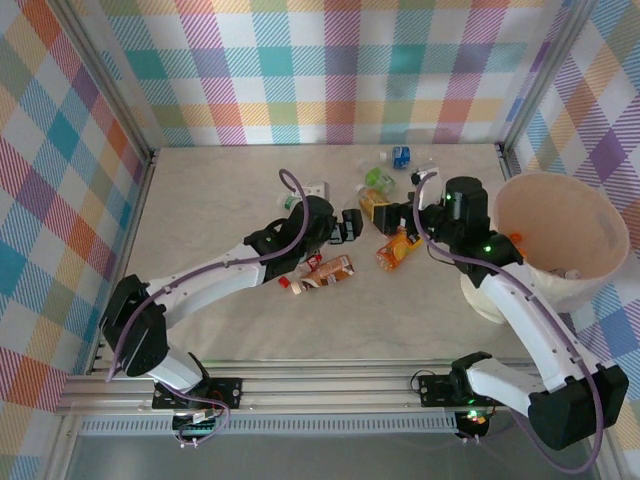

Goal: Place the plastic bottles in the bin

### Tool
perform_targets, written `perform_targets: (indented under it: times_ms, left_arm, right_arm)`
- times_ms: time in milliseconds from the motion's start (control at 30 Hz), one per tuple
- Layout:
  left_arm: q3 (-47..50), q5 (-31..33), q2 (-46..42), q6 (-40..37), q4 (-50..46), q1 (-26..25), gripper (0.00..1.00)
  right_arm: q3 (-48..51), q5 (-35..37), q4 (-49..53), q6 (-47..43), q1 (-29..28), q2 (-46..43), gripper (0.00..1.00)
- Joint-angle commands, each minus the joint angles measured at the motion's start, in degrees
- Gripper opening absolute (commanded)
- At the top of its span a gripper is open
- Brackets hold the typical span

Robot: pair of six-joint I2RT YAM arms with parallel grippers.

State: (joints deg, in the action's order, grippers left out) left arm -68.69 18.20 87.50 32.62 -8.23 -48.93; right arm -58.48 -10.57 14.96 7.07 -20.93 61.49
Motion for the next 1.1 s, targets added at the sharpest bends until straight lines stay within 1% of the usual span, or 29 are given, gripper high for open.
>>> perform_targets:
  times_ms: [0,33,100,233,367,400,500,633,667,767,833,900,967,1067]
  left_arm:
    - [1.02,3.39,-1.27,2.40,-7.17,0.41,1.00]
    - [0.79,3.79,-1.19,2.79,-10.65,0.37,1.00]
    - [0.91,3.92,-1.07,3.45,-14.02,0.38,1.00]
    - [2.73,0.72,-0.94,3.98,-17.60,0.23,1.00]
    - [4.95,-6.26,1.12,2.57,-17.02,-0.14,1.00]
    - [4.90,-8.06,2.06,0.65,-17.27,-0.36,1.00]
    - [4.61,-10.39,4.79,-5.58,-18.14,-1.41,1.00]
    - [4.97,-15.83,7.83,-12.08,-15.60,-1.78,1.00]
    - [5.03,-16.04,8.79,-13.00,-15.25,-1.85,1.00]
    - [5.00,-13.00,11.66,-14.45,-14.98,-1.83,1.00]
    - [5.14,-13.11,13.25,-15.27,-14.33,-1.83,1.00]
    - [4.67,-16.82,14.54,-16.06,-13.64,-2.07,1.00]
    - [4.45,-19.48,15.06,-16.42,-12.57,-3.33,1.00]
    - [3.32,-21.15,16.37,-16.49,-12.39,-5.48,1.00]
  right_arm:
    - [2.23,-0.09,-6.29,1.81,-0.64,0.50,1.00]
    - [2.68,-0.21,-6.60,2.23,-0.69,0.94,1.00]
    - [3.06,-0.42,-6.11,2.54,-0.77,2.06,1.00]
    - [5.31,2.97,-7.43,5.33,-0.87,2.82,1.00]
    - [5.59,4.18,-7.19,5.83,-0.87,3.78,1.00]
    - [5.33,4.45,-6.67,5.59,-0.87,4.13,1.00]
    - [5.42,5.59,-6.22,5.34,-0.91,4.17,1.00]
    - [5.81,6.93,-6.09,4.70,-0.87,3.63,1.00]
    - [5.83,7.29,-5.93,4.61,-0.87,3.56,1.00]
    - [6.00,7.83,-5.58,4.36,-0.87,2.99,1.00]
    - [6.23,8.15,-5.45,4.19,-0.92,2.61,1.00]
    - [6.44,8.60,-5.23,3.91,-0.87,2.27,1.00]
    - [6.60,9.35,-5.06,3.83,-0.87,2.15,1.00]
    - [7.14,10.71,-5.59,3.95,-0.87,1.70,1.00]
